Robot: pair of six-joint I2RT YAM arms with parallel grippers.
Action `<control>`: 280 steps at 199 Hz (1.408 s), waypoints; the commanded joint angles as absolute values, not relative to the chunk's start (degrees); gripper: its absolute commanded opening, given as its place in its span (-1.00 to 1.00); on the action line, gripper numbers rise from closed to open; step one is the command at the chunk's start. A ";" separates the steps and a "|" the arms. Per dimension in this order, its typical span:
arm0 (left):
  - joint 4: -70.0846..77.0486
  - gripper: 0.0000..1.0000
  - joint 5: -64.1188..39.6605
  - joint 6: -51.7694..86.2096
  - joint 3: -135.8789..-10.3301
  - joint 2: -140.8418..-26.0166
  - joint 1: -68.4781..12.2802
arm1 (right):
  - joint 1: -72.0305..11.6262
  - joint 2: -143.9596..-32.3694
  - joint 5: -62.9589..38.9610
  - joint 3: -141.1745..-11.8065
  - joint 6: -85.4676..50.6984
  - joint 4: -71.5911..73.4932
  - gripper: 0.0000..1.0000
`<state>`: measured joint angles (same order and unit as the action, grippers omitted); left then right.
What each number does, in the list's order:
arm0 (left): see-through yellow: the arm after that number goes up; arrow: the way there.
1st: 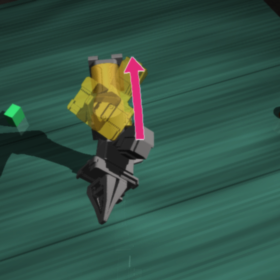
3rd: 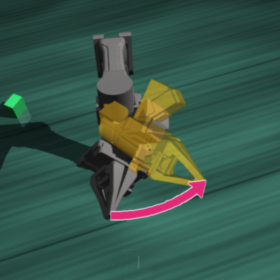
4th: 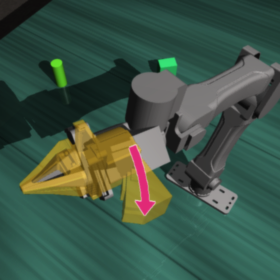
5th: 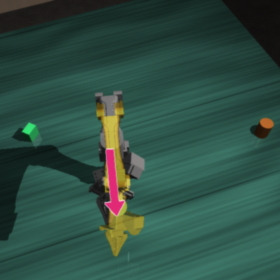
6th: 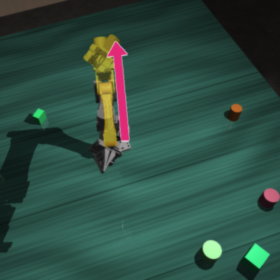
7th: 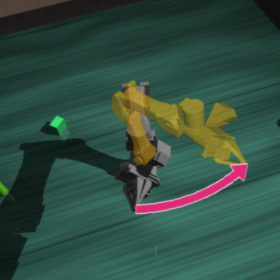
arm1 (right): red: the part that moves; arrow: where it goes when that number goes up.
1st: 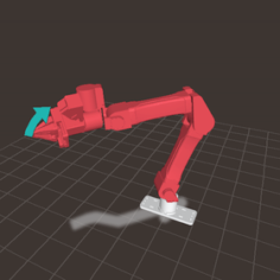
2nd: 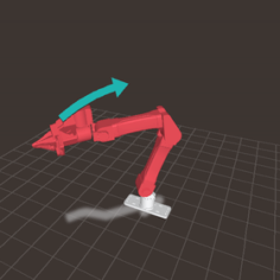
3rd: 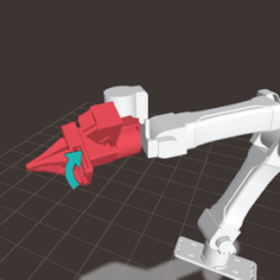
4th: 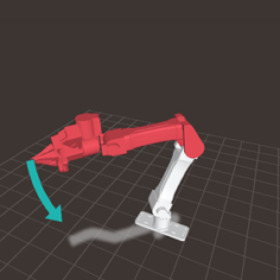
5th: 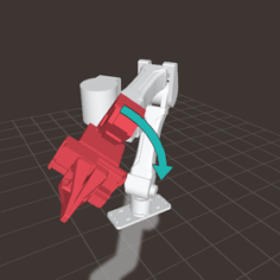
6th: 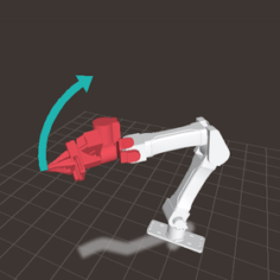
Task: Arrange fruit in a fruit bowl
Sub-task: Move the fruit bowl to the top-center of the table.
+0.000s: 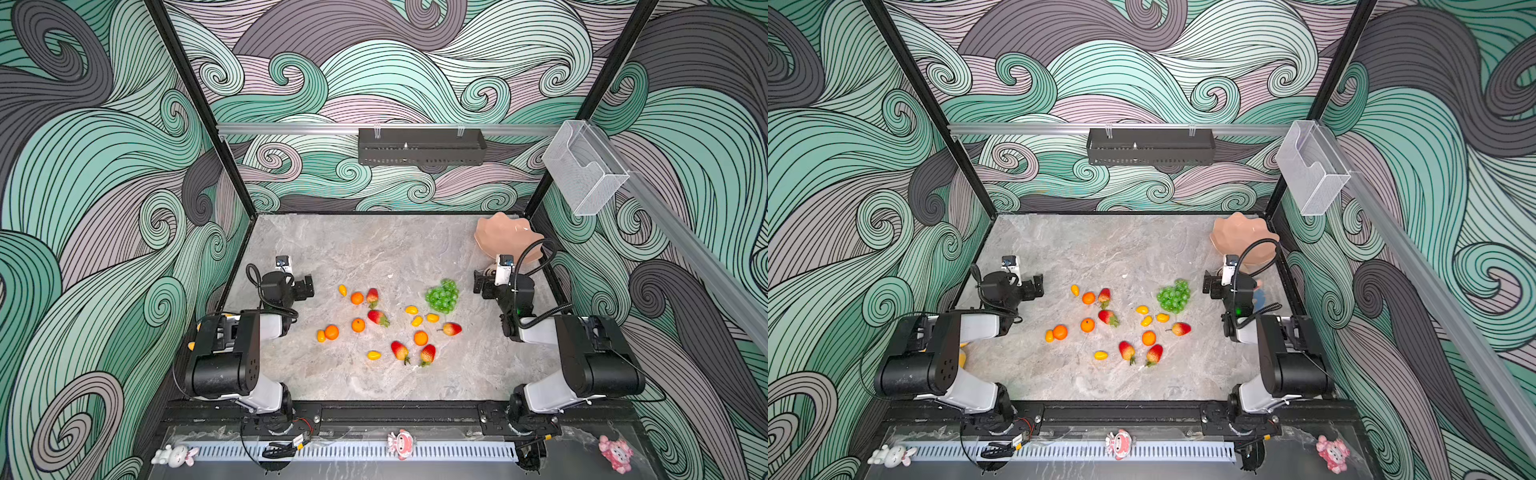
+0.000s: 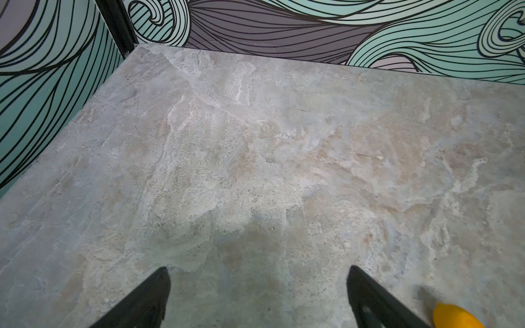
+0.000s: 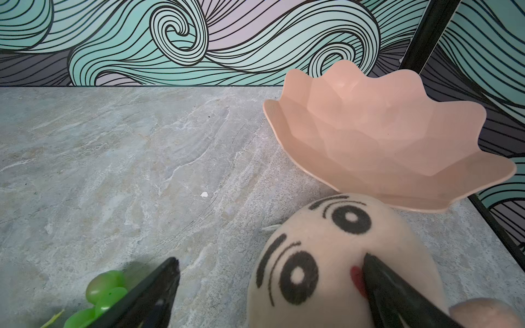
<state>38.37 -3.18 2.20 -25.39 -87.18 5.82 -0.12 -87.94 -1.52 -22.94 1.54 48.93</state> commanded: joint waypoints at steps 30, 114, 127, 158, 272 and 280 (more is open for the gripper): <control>38.06 0.97 -3.41 2.50 -26.98 -87.50 6.15 | -0.21 -88.28 -2.03 -23.55 1.75 48.06 1.00; 38.23 0.97 -4.00 2.56 -26.94 -87.54 6.41 | 0.18 -88.42 -2.74 -23.64 1.60 48.03 1.00; 38.23 0.97 -4.04 2.55 -26.94 -87.54 6.46 | 0.18 -88.40 -2.81 -23.64 1.67 47.97 1.00; 38.30 0.97 -4.13 2.55 -26.88 -87.54 6.49 | 0.18 -88.37 -2.80 -23.63 1.67 47.97 1.00; 20.47 0.97 20.55 1.57 -24.85 -62.16 -9.26 | -0.93 -71.10 3.09 -23.37 -1.01 34.76 1.00; 18.09 0.97 22.43 3.34 -25.74 -61.51 -10.50 | -1.10 -69.90 3.78 -24.12 -2.96 32.94 1.00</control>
<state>28.73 11.68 0.80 -22.81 -63.99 -7.22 -0.49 -73.58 0.16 -21.54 0.82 41.47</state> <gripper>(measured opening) 0.986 0.998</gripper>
